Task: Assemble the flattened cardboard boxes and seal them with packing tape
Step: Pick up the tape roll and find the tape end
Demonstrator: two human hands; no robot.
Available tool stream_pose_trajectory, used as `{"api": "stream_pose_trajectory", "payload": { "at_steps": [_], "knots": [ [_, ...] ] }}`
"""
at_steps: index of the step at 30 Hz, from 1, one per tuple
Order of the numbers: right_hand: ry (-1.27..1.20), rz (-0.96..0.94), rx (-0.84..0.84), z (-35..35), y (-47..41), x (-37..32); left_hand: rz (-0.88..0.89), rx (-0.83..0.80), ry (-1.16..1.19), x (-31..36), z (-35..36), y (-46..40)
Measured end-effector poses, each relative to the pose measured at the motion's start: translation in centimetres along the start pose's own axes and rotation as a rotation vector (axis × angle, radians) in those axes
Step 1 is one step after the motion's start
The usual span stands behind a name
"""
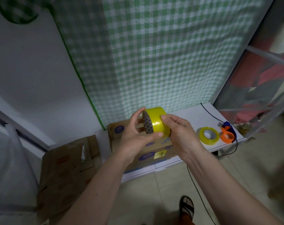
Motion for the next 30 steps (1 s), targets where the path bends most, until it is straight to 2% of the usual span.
{"api": "stream_pose_trajectory", "payload": {
  "at_steps": [8,15,22,30],
  "knots": [
    [0.039,-0.062,-0.232,2.1,0.8,-0.5,-0.001,-0.017,0.073,0.2,-0.5,0.6],
    [-0.048,-0.031,-0.11,1.9,0.8,0.0,0.197,-0.015,-0.094,2.3,-0.8,1.2],
    [-0.071,-0.009,-0.078,2.6,0.6,0.2,0.25,-0.03,-0.153,2.5,-1.1,1.0],
    [-0.022,0.005,0.012,2.1,0.1,0.7,0.257,-0.044,-0.346,2.3,-0.9,0.8]
  ]
}}
Point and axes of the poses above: each hand's wrist, its own y-axis away from the middle knuckle, its own z-axis out of the palm, x = y × z, the point moved 10 cm from there along -y, towards the middle knuckle
